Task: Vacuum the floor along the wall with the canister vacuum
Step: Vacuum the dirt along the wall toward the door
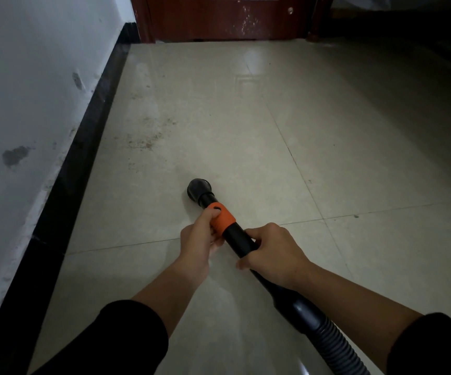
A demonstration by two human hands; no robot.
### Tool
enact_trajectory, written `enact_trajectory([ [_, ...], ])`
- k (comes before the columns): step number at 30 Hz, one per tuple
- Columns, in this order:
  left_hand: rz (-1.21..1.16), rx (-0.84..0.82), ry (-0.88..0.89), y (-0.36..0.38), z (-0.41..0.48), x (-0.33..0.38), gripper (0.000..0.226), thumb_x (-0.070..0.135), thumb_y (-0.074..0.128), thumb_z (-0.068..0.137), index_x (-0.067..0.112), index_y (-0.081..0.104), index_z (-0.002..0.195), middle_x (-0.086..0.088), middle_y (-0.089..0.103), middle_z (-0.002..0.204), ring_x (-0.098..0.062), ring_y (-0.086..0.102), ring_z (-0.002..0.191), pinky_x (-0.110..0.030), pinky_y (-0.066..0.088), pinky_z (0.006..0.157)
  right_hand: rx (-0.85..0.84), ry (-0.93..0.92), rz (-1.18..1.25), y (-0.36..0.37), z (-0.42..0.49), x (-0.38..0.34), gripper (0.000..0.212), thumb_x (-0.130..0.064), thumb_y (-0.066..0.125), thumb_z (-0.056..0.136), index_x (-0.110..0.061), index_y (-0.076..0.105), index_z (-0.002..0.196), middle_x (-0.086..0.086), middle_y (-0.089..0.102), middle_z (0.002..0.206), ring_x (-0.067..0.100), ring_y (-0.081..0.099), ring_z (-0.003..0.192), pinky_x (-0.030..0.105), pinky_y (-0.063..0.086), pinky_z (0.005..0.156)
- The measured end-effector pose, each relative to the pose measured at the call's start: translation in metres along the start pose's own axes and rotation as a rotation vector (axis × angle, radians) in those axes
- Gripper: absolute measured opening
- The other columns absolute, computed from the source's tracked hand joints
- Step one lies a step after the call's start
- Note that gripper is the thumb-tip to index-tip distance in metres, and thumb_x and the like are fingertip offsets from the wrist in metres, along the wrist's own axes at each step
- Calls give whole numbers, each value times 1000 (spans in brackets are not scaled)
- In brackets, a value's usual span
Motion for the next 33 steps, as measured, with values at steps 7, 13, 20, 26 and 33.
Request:
enact_trajectory([
  [7,23,-18,-9,25,-2,-9,13,20,71,85,12,61,86,-9,67,93,-16,66,79,-25,53,62,17,18,48,-17,1,20,19,-17,79,66,-18,69,82,-1,57,58,13,53,50,21,40,48],
  [13,13,20,22,44,1,-12,16,22,72,84,12,61,88,-11,67,103,-20,68,87,-27,56,69,50,43,137,-23,15,36,21,-16,78,63,-19,71,82,1,59,60,18,57,55,27,49,54],
  [20,178,46,13,51,4,1,23,24,67,89,9,57,103,-8,63,104,-14,63,80,-23,50,65,92,67,294,-17,32,42,24,-14,78,60,-19,74,83,7,67,68,22,63,61,33,54,59],
  [26,341,35,-10,34,9,25,50,32,63,92,7,52,134,-10,61,127,-18,61,110,-24,48,69,96,88,385,-7,45,26,24,-14,78,58,-18,75,81,5,65,65,19,59,57,33,51,57],
  [33,413,13,-33,15,5,37,45,33,62,93,9,55,131,-7,66,117,-18,60,109,-26,48,75,77,93,412,0,49,10,33,-10,78,56,-17,78,88,7,70,72,23,63,67,35,55,64],
])
Point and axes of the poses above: each hand's wrist, its own z-axis towards the middle knuckle, its own y-axis out of the palm, x = y × z, the point moved 7 cm from there along z, towards the middle knuckle
